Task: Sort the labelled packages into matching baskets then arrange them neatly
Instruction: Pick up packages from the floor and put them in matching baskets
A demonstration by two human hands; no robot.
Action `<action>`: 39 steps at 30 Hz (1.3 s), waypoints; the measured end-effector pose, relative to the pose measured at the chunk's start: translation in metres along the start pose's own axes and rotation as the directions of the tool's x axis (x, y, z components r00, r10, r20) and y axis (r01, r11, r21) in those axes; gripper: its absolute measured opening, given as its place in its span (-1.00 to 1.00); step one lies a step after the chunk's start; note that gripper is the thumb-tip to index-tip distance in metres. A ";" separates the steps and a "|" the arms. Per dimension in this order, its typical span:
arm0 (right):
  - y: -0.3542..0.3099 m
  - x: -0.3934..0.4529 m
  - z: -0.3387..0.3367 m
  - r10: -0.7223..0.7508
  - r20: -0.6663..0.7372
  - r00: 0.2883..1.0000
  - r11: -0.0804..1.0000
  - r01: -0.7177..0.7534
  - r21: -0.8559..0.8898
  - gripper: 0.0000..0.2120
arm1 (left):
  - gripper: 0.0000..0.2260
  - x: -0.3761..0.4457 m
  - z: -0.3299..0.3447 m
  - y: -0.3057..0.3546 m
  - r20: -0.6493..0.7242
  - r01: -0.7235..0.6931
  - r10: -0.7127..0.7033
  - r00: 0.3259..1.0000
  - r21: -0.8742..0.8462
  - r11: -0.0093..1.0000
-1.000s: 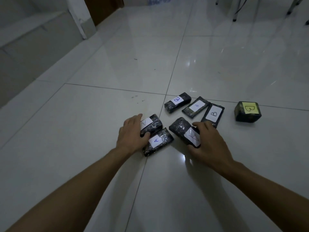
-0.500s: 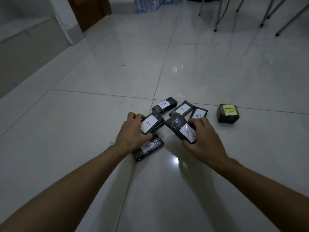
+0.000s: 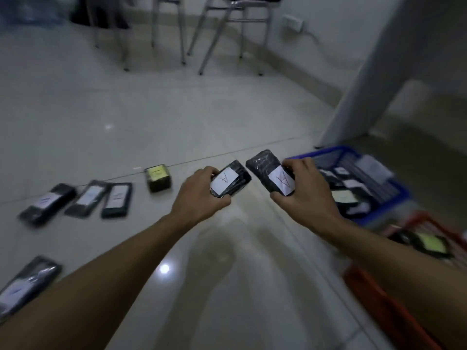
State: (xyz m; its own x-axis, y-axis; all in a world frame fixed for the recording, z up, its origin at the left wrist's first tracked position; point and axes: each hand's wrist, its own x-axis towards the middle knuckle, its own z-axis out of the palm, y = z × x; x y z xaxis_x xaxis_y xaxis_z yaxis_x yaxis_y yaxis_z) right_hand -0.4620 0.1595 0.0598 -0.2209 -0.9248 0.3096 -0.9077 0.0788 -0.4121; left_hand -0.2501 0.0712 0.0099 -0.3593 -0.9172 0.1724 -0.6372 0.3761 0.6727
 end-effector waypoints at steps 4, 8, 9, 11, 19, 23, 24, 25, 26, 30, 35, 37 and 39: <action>0.078 -0.025 -0.078 0.200 -0.093 0.975 0.975 -0.207 -0.080 -0.48 | -0.53 0.015 0.051 0.090 0.125 -0.189 0.193 0.973 -0.043 0.981; 0.145 -0.059 -0.132 0.369 -0.180 0.912 0.925 -0.379 -0.026 -0.43 | -0.51 0.017 0.094 0.170 0.245 -0.373 0.369 0.897 -0.033 0.927; 0.159 -0.073 -0.141 0.416 -0.189 0.890 0.905 -0.424 -0.007 -0.42 | -0.49 0.015 0.106 0.186 0.273 -0.400 0.391 0.879 -0.023 0.916; 0.188 -0.101 -0.156 0.479 -0.194 0.856 0.872 -0.489 -0.004 -0.43 | -0.46 0.011 0.131 0.218 0.303 -0.479 0.451 0.840 0.023 0.877; 0.277 -0.168 -0.173 0.669 -0.186 0.720 0.712 -0.692 -0.119 -0.45 | -0.50 -0.004 0.200 0.292 0.574 -0.579 0.429 0.698 0.100 0.809; 0.305 -0.173 -0.156 0.731 -0.221 0.645 0.626 -0.763 -0.158 -0.48 | -0.53 -0.011 0.225 0.298 0.626 -0.531 0.365 0.689 0.094 0.842; 0.309 -0.173 -0.151 0.742 -0.219 0.634 0.616 -0.773 -0.150 -0.49 | -0.51 -0.013 0.230 0.298 0.626 -0.518 0.362 0.691 0.081 0.851; 0.312 -0.172 -0.147 0.749 -0.217 0.627 0.607 -0.779 -0.157 -0.49 | -0.49 -0.015 0.235 0.298 0.620 -0.510 0.367 0.694 0.064 0.858; 0.315 -0.170 -0.143 0.755 -0.212 0.621 0.597 -0.784 -0.170 -0.48 | -0.47 -0.017 0.239 0.300 0.612 -0.501 0.371 0.698 0.048 0.864; 0.323 -0.171 -0.131 0.789 -0.190 0.584 0.553 -0.811 -0.194 -0.31 | -0.44 -0.023 0.249 0.308 0.575 -0.485 0.401 0.713 -0.008 0.874; 0.341 -0.182 -0.130 0.822 -0.090 0.562 0.542 -0.822 -0.175 -0.37 | -0.43 -0.027 0.260 0.319 0.551 -0.530 0.449 0.704 -0.014 0.848; 0.344 -0.178 -0.134 0.739 -0.131 0.661 0.644 -0.750 -0.151 -0.68 | -0.46 -0.028 0.267 0.325 0.543 -0.521 0.460 0.702 -0.049 0.852; 0.336 -0.173 -0.145 0.682 -0.123 0.721 0.731 -0.676 0.089 -0.73 | -0.45 -0.029 0.275 0.329 0.548 -0.494 0.448 0.706 -0.073 0.867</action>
State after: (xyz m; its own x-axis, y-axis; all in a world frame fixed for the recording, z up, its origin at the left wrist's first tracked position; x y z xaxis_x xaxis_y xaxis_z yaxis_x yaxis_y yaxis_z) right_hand -0.7804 0.4000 -0.0074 -0.8220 -0.5675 0.0479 -0.4830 0.6501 -0.5866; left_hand -0.6369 0.2580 0.0279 -0.9131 -0.4067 0.0287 -0.3253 0.7692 0.5499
